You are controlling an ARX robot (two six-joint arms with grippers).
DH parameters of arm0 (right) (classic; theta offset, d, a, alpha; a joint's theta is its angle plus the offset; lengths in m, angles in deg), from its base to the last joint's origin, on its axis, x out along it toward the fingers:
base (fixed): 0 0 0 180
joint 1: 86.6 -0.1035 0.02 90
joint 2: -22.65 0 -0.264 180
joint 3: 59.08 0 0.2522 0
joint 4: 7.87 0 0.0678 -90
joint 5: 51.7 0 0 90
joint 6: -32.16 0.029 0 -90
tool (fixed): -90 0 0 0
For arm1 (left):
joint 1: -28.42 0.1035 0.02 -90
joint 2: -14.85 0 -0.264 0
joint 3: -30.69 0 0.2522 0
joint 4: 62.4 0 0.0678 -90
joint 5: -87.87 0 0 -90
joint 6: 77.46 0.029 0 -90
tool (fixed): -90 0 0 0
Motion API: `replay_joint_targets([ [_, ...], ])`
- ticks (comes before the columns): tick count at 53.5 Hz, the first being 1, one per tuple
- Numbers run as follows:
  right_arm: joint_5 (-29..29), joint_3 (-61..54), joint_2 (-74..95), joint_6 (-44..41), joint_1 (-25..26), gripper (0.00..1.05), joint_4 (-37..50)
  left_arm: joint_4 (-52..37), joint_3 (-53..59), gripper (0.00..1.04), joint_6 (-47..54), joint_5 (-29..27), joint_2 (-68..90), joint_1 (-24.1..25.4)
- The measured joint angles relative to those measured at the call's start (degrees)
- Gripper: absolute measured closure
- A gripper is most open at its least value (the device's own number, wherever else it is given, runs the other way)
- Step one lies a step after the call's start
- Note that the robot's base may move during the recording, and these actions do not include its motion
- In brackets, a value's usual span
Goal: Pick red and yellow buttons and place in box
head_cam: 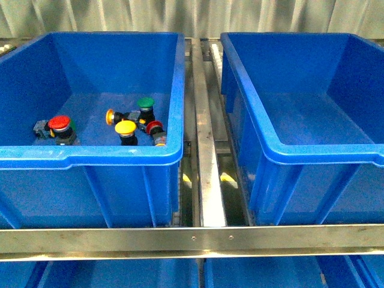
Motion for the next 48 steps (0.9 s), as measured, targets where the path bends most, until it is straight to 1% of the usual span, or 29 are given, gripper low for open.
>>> replay_joint_targets([
  [48,0.00,-0.02,0.00,0.00,0.00,0.07,0.00,0.00,0.00,0.08,0.02,0.02,0.00,0.00],
])
